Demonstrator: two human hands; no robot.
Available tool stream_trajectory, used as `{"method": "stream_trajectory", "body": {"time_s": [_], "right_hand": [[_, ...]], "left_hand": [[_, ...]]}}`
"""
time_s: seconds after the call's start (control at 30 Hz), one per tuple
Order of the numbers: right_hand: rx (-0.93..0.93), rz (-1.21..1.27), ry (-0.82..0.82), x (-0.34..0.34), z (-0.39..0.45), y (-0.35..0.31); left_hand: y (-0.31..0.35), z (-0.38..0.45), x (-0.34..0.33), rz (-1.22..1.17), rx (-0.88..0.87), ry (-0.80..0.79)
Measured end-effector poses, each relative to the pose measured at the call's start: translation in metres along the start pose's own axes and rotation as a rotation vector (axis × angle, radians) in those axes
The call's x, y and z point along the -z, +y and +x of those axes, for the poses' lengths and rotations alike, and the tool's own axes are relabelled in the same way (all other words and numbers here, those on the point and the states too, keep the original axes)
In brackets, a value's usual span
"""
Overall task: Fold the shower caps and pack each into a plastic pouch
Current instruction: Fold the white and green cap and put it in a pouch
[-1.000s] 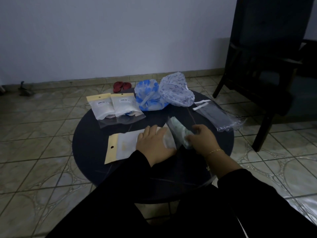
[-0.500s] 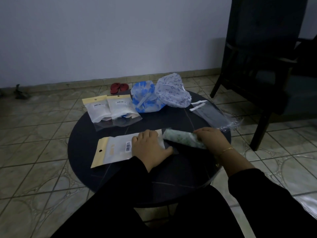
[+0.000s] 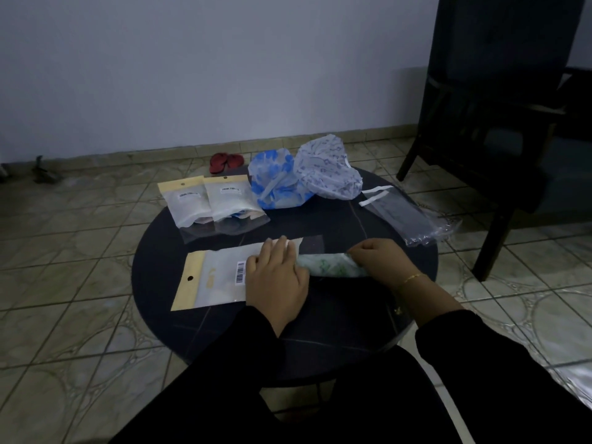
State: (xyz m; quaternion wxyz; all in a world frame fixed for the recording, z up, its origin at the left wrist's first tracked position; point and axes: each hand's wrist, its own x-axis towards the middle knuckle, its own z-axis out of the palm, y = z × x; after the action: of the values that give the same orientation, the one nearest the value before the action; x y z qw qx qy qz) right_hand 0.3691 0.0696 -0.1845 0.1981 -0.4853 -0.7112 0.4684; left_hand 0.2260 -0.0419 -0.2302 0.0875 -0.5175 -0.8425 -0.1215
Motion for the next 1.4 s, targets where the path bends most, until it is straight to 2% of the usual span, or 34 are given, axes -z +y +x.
{"method": "stream_trajectory", "body": {"time_s": [0.1,0.2,0.3,0.37,0.43,0.5,0.6,0.97,1.1,1.4], "right_hand": [[0.029,-0.180,-0.038,-0.005,0.002,-0.007],[0.040,-0.277,-0.053,-0.011,0.002,-0.011],[0.068,-0.324,-0.038,-0.012,0.003,-0.010],[0.094,-0.356,-0.004,-0.009,0.006,-0.007],[0.100,-0.382,0.016,-0.007,0.007,-0.004],[0.102,-0.395,0.007,-0.006,0.009,-0.004],[0.118,-0.407,-0.005,-0.008,0.008,-0.008],[0.145,-0.457,-0.082,-0.014,0.013,-0.014],[0.154,-0.442,-0.144,-0.023,0.015,-0.013],[0.208,-0.255,-0.094,-0.047,-0.003,-0.021]], "left_hand": [[-0.001,0.000,-0.001,0.025,-0.022,0.052],[0.002,0.001,0.004,0.048,-0.015,0.031],[0.000,0.009,0.013,0.040,0.013,-0.164],[-0.007,0.016,0.025,0.014,-0.016,-0.355],[-0.014,0.020,0.037,0.085,-0.090,-0.458],[-0.020,0.018,0.041,0.131,-0.142,-0.430],[-0.022,0.013,0.036,0.065,-0.173,-0.355],[-0.021,0.034,0.036,0.053,-0.221,-0.530],[-0.022,0.037,0.033,-0.023,-0.201,-0.567],[-0.024,0.035,0.020,-0.111,-0.163,-0.482]]}}
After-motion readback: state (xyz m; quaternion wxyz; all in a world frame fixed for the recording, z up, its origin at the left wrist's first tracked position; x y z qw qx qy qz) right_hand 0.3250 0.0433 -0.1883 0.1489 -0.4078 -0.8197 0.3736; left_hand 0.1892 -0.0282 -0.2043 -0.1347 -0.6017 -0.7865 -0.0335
